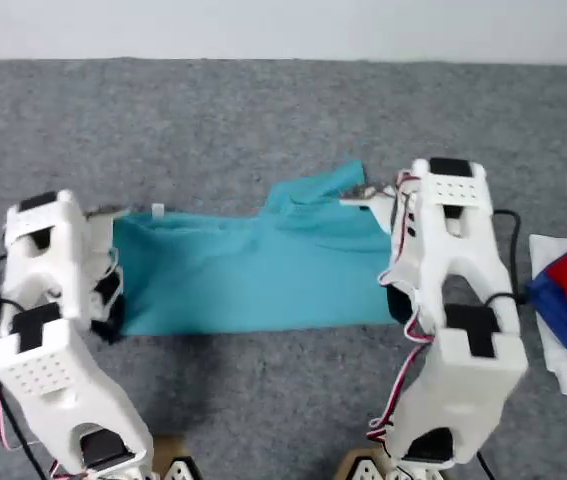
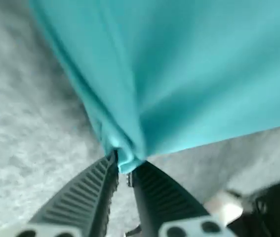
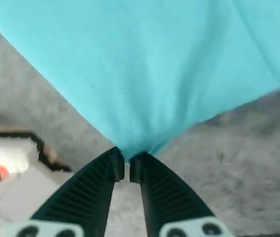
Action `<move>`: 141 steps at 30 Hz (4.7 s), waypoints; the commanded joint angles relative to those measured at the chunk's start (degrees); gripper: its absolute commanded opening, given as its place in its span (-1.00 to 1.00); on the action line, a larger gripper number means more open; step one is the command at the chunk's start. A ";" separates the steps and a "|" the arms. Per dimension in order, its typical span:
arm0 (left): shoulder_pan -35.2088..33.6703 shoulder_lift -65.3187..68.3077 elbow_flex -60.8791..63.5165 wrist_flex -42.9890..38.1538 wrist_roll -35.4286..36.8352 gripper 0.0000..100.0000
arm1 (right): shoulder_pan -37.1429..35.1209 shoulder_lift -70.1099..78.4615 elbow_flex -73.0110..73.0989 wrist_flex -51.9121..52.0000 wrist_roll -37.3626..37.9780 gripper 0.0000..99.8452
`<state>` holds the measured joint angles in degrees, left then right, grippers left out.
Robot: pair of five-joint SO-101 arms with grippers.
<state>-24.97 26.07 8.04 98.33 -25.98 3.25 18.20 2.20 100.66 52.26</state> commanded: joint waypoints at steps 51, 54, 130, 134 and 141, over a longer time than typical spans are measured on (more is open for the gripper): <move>-31.82 -0.88 2.77 2.37 -12.66 -0.74 | -11.38 24.22 -42.37 2.33 -3.43 -0.50; -31.65 -0.88 2.77 2.37 -12.66 -0.74 | -13.58 25.36 -43.43 2.24 -3.43 -0.69; -31.65 -0.79 6.55 2.20 -12.66 -0.81 | -26.68 24.84 -43.69 -2.51 -2.64 -0.41; -31.47 -0.79 6.55 2.20 -12.66 -0.81 | -24.92 24.92 -45.54 -1.27 -2.64 -0.41; -31.38 -0.79 6.55 2.20 -12.66 -0.81 | -19.03 16.31 -43.96 2.59 -2.73 -0.41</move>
<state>-56.44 25.98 14.55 98.77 -38.11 -18.29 41.85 -42.11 100.66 49.98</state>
